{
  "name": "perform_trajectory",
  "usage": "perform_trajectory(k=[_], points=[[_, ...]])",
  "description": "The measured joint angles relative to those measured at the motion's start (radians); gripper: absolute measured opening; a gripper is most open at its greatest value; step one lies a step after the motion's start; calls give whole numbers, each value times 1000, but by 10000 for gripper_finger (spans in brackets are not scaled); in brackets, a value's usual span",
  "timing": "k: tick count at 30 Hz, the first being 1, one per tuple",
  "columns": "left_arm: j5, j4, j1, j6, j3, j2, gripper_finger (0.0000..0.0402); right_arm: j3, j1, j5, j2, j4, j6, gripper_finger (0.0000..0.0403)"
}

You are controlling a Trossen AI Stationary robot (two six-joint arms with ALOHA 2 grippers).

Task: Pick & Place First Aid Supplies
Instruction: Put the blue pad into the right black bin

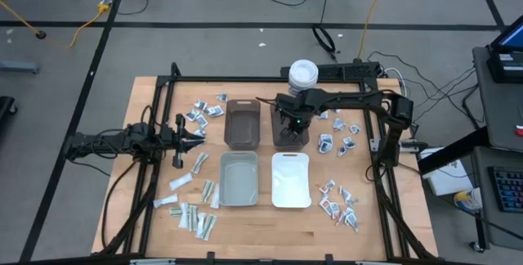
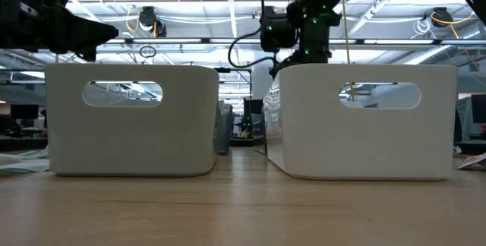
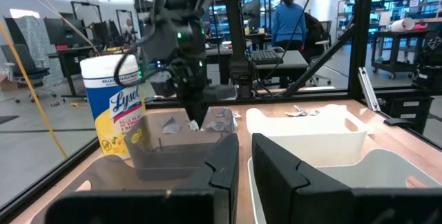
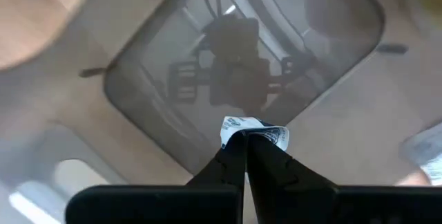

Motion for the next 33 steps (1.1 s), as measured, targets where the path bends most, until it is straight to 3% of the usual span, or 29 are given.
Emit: perform_trajectory(k=[10, 25, 33], points=[[0, 0, 0, 0, 0, 0, 47, -42, 13, -45, 0, 30, 12, 17], [0, 0, 0, 0, 0, 0, 47, -42, 13, -48, -1, 37, 14, 156], [0, 0, 0, 0, 0, 0, 47, -8, 13, -48, -6, 19, 7, 169]])
